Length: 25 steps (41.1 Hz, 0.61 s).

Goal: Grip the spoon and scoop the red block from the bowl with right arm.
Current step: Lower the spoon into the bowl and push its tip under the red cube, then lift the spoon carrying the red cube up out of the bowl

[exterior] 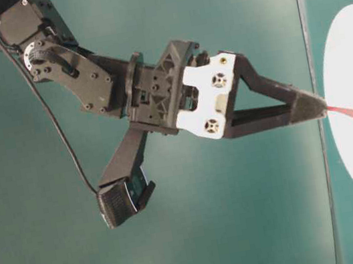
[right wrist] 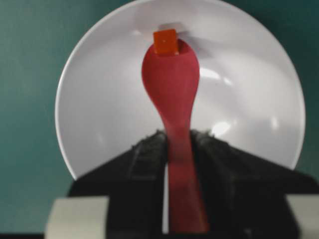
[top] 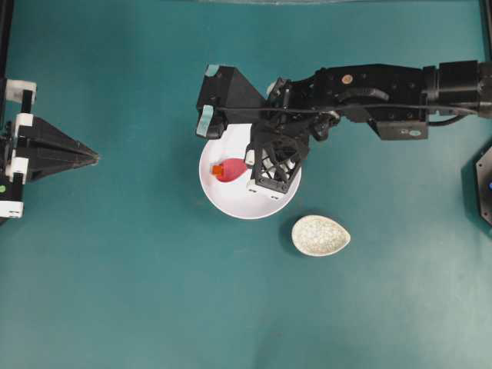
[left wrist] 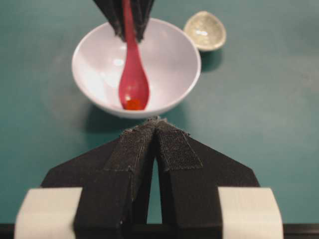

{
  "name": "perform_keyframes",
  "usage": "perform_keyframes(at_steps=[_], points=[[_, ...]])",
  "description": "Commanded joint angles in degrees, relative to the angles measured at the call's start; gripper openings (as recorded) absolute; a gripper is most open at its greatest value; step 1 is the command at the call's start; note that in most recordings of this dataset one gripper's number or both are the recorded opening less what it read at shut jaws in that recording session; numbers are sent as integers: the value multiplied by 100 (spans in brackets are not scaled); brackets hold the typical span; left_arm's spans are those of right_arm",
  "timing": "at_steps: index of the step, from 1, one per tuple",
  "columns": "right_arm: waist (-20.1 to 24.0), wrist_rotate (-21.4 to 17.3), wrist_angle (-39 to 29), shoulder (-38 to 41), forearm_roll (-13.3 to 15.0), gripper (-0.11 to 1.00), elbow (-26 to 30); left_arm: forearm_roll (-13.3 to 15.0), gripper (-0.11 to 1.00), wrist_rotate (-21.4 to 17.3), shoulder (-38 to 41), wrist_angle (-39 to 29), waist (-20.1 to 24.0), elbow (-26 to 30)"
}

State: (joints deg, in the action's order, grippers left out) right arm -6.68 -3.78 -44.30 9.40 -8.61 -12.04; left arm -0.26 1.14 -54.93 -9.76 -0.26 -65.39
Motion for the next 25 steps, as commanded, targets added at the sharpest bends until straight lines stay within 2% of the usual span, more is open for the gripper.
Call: perform_keyframes(at_steps=[1, 19, 25], points=[[26, -9, 44, -158, -18, 25, 53, 0, 0, 0, 35, 62, -9, 141], [26, -35, 193, -369, -26, 25, -158, 0, 0, 9, 35, 53, -9, 141], [35, -334, 501, -510, -26, 25, -396, 0, 0, 9, 35, 62, -18, 141]])
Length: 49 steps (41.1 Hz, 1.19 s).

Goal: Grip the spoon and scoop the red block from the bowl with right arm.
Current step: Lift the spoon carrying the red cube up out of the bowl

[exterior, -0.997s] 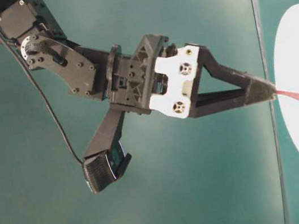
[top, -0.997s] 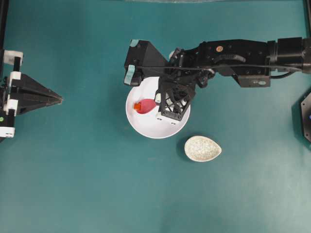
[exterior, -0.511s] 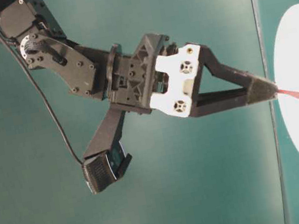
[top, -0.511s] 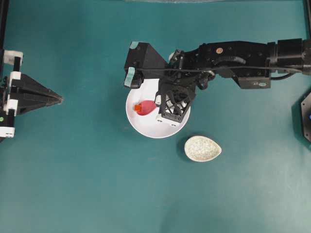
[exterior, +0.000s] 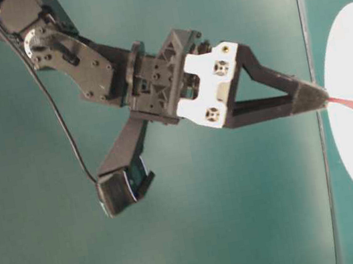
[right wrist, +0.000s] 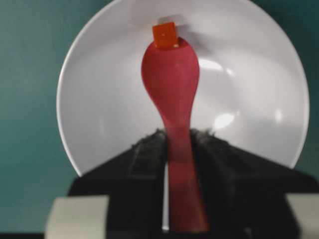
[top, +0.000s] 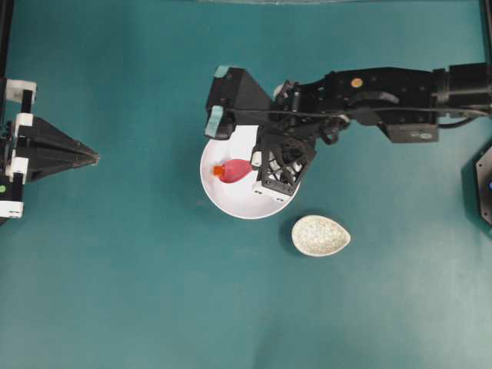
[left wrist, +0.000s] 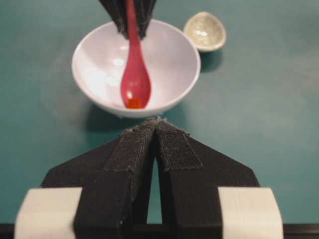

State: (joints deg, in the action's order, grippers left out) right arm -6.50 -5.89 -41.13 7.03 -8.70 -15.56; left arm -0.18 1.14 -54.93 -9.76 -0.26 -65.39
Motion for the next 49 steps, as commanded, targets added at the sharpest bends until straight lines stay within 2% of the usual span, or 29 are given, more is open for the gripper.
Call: perform_keyframes(at_steps=[1, 12, 32, 49], points=[[9, -193, 255, -299, -18, 25, -105, -18, 0, 9, 26, 62, -9, 141], [9, -492, 896, -580, -18, 25, -571, -9, 0, 9, 35, 53, -9, 141], [18, -483, 1125, -598, -9, 25, -694, -18, 0, 9, 35, 53, -9, 141], [18, -483, 1688, -606, -18, 25, -993, -9, 0, 9, 35, 62, -9, 141]])
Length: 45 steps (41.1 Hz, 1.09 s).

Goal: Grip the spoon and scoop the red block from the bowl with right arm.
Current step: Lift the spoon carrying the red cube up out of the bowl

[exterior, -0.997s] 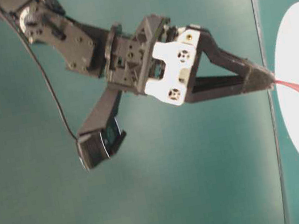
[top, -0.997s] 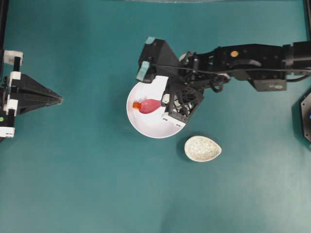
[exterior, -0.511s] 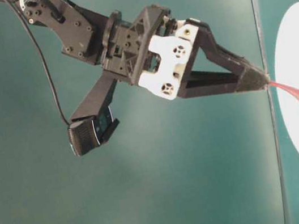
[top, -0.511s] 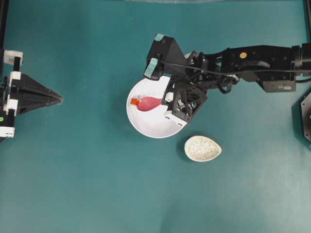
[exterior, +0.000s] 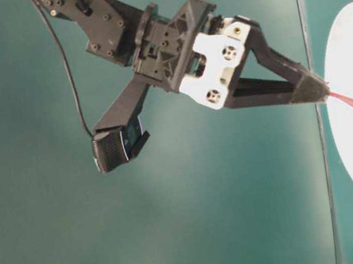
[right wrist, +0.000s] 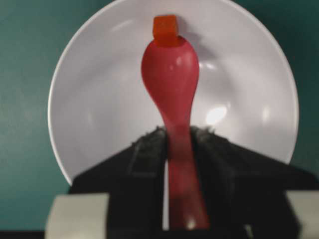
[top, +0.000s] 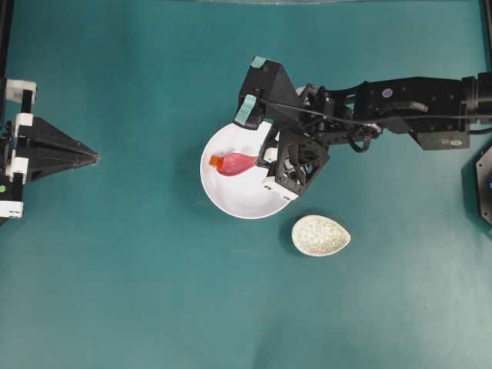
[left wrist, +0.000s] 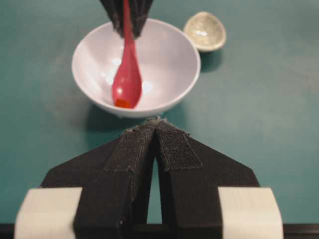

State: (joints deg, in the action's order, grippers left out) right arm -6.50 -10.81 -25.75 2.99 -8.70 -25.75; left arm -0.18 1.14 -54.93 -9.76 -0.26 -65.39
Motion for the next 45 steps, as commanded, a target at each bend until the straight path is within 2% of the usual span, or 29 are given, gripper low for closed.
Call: perform_keyframes(at_steps=[1, 12, 20, 25, 32, 45], points=[[18, 9, 176, -202, -9, 25, 9, -18, 0, 9, 26, 53, -9, 141], [18, 0, 501, -299, -26, 25, -211, -9, 0, 9, 26, 62, -9, 141], [18, 0, 826, -545, -123, 25, -598, -9, 0, 9, 26, 53, -9, 149], [44, 0, 1283, -791, -229, 25, -940, -9, 0, 9, 26, 53, -18, 141], [88, 0, 1960, -1090, -229, 25, -1327, -9, 0, 9, 26, 53, -9, 141], [132, 26, 2953, -1318, -202, 25, -1617, -18, 0, 9, 9, 53, -18, 141]])
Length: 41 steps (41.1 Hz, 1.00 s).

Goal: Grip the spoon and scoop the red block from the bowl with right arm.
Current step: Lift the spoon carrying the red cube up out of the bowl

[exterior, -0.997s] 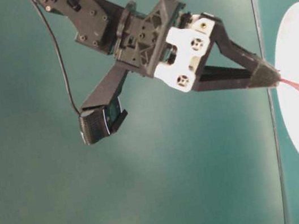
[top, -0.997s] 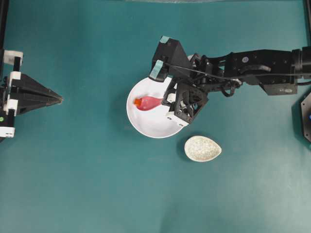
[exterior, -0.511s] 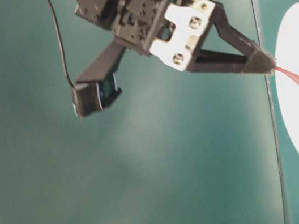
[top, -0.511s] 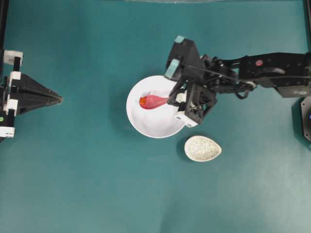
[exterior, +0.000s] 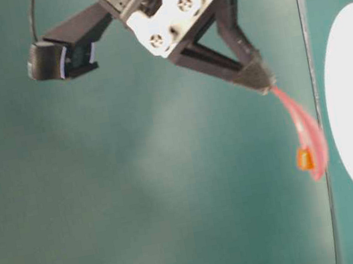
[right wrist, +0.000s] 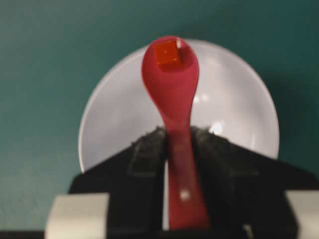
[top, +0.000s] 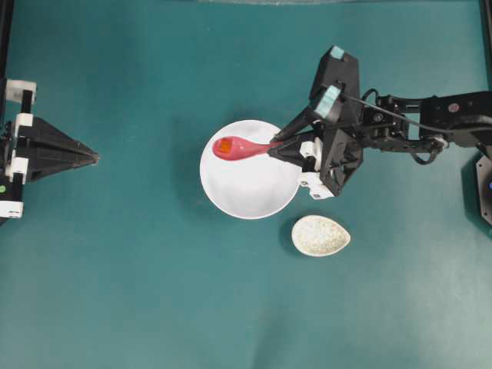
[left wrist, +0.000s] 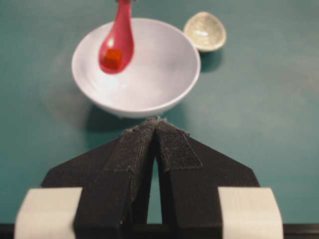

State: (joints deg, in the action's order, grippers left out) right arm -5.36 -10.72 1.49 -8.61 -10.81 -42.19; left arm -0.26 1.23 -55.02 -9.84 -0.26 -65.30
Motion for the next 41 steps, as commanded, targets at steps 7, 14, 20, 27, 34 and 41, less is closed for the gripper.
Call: perform_keyframes(at_steps=[7, 14, 20, 27, 34, 41], points=[[88, 62, 545, -167, 44, 25, -132, 0, 0, 0, 9, 62, -18, 132], [176, 70, 879, -229, 158, 25, -413, 0, 0, 9, 0, 62, -18, 141], [237, 62, 1257, -431, 176, 25, -738, 0, 0, 9, -9, 62, -9, 141], [246, 70, 1582, -800, 185, 25, -1072, 0, 0, 9, -9, 35, -9, 132], [246, 70, 1608, -1063, 185, 25, -1257, -9, 0, 18, -18, 35, -9, 141], [255, 70, 1521, -1195, 185, 25, -1187, 0, 0, 18, -18, 35, -9, 141]])
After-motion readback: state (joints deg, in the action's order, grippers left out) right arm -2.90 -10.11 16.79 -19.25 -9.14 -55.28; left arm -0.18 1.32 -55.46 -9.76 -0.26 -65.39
